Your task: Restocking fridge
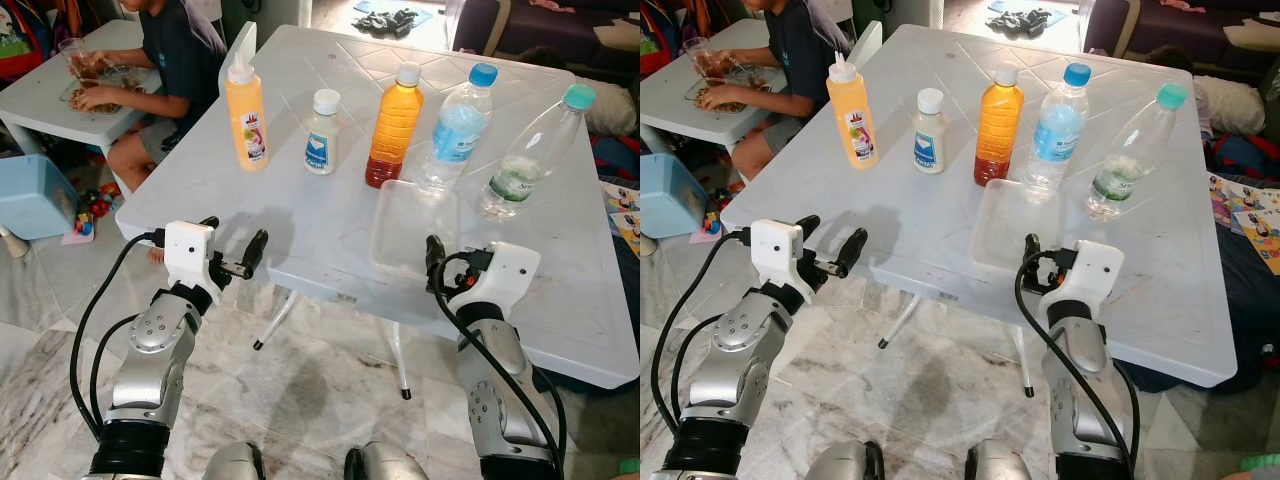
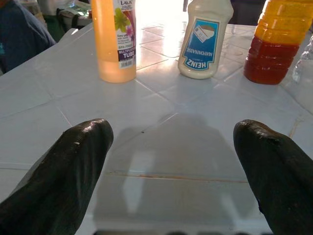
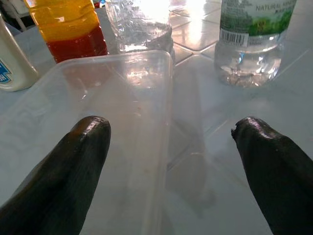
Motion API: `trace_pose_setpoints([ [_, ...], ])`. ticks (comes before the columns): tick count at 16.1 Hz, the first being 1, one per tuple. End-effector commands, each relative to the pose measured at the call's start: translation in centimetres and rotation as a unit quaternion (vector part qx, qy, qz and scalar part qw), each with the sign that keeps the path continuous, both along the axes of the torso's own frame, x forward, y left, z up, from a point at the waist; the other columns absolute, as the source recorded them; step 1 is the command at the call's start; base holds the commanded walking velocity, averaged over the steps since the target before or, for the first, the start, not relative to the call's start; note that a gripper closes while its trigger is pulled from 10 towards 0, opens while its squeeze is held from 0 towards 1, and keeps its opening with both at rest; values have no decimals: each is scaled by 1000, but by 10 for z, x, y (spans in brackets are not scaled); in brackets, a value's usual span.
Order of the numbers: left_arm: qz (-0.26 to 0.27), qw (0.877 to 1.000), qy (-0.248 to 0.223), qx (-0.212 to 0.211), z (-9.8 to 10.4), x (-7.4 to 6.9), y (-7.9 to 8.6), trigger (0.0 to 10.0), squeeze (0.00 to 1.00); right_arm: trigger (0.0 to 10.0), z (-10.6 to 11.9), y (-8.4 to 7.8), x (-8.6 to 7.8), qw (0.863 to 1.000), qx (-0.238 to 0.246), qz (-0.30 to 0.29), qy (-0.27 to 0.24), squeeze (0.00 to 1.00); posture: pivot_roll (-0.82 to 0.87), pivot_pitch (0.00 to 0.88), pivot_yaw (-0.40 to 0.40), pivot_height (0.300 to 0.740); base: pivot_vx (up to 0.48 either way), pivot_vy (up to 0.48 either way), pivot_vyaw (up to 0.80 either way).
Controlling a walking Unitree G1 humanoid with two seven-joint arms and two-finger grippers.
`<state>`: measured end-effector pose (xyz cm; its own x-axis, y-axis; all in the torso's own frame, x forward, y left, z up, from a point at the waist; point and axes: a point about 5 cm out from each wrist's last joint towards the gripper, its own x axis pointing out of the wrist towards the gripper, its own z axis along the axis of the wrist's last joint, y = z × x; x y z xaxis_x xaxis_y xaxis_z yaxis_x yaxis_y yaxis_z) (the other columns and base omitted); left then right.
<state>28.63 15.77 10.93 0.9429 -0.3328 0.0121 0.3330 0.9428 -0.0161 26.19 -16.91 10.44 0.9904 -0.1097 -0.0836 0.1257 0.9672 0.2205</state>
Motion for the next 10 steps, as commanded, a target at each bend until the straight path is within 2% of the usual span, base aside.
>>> trace_pose_setpoints([
  [1,-6,1000,-4,5,3,0,-2,10000,0,10000,-4,2,-3,1000,20,11,15,0,-62,103,-8,740,0,0,0],
  [2,-8,1000,-4,5,3,1,-3,10000,0,9647,-4,6,-2,999,41,29,16,0,-63,103,-8,740,0,0,0],
  [3,-9,1000,-5,6,3,1,-3,10000,0,8745,-4,8,-1,997,54,44,17,0,-62,102,-8,740,0,0,0],
  [4,-9,1000,-5,6,4,1,-3,10000,0,8275,-3,10,0,997,57,49,14,0,-61,103,-8,740,0,0,0],
  [5,-9,1000,-5,6,4,1,-4,10000,0,8745,-3,10,-1,997,61,53,16,0,-60,103,-8,740,0,0,0],
  [6,-9,1000,-6,6,4,1,-3,10000,0,8510,-3,11,-1,996,65,56,14,0,-58,104,-11,740,0,0,0],
  [7,-8,1000,-6,7,4,1,-3,10000,0,10000,3,14,0,995,72,69,-3,0,-59,106,-11,740,0,0,0],
  [10,-9,1000,-6,7,3,1,-4,10000,0,10000,9,19,0,991,89,98,-16,0,-60,107,-11,740,0,0,0],
])
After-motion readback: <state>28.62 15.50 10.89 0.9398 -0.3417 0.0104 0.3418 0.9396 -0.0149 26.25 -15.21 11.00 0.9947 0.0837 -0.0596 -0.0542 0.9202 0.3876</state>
